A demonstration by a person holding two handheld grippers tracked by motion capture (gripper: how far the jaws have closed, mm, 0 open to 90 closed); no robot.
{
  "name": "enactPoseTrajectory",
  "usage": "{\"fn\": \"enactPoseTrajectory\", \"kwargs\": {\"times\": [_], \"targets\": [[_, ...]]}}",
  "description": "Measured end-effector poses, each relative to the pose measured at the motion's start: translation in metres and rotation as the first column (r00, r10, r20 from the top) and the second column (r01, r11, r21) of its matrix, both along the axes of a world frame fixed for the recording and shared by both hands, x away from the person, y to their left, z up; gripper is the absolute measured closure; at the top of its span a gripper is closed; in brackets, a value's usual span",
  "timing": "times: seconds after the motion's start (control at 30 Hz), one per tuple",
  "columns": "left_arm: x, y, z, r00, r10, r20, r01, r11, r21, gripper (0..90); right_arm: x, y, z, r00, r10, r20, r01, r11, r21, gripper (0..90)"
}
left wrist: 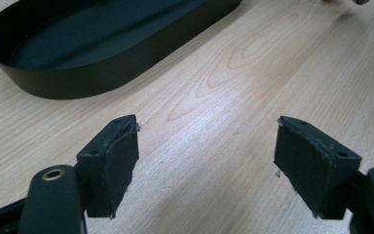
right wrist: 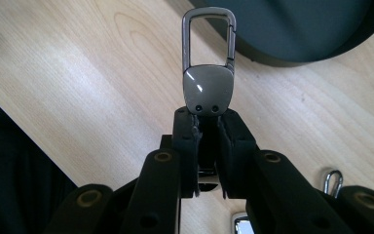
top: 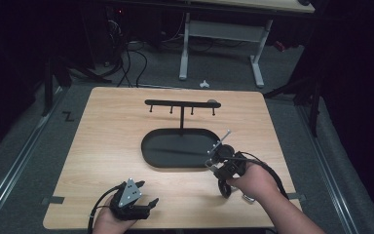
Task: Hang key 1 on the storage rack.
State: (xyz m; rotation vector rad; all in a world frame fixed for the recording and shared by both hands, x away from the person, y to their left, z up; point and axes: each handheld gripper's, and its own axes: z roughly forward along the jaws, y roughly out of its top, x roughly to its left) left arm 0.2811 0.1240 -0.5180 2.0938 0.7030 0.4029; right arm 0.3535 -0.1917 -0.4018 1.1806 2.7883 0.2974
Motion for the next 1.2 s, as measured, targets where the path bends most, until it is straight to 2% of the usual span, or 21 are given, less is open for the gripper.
{"fn": "enactPoseTrajectory", "kwargs": {"times": [0.5, 0.67, 0.73, 1.2], "targets": [[0.0, 0.001, 0.0, 1.0, 0.002, 0.002, -0.002, 1.0, -0.002, 24.8, 0.007, 0.006, 0.018, 0.9993, 0.003, 0.038, -0.003, 1.0, 0.004, 80.1], [0.0, 0.0, 0.0, 1.0, 0.001, 0.0, -0.001, 1.0, -0.001, 24.8, 0.009, 0.007, 0.022, 0.9991, -0.012, 0.04, 0.011, 1.0, 0.014, 80.0], [0.0, 0.0, 0.0, 1.0, 0.001, -0.001, -0.001, 1.0, -0.001, 24.8, 0.011, 0.007, 0.023, 0.999, -0.017, 0.041, 0.016, 1.0, 0.025, 80.0], [0.001, 0.002, 0.0, 1.0, 0.006, -0.003, -0.006, 1.0, -0.001, 24.7, 0.031, 0.016, 0.034, 0.9964, -0.026, 0.081, 0.024, 0.999, 0.022, 80.1]]}}
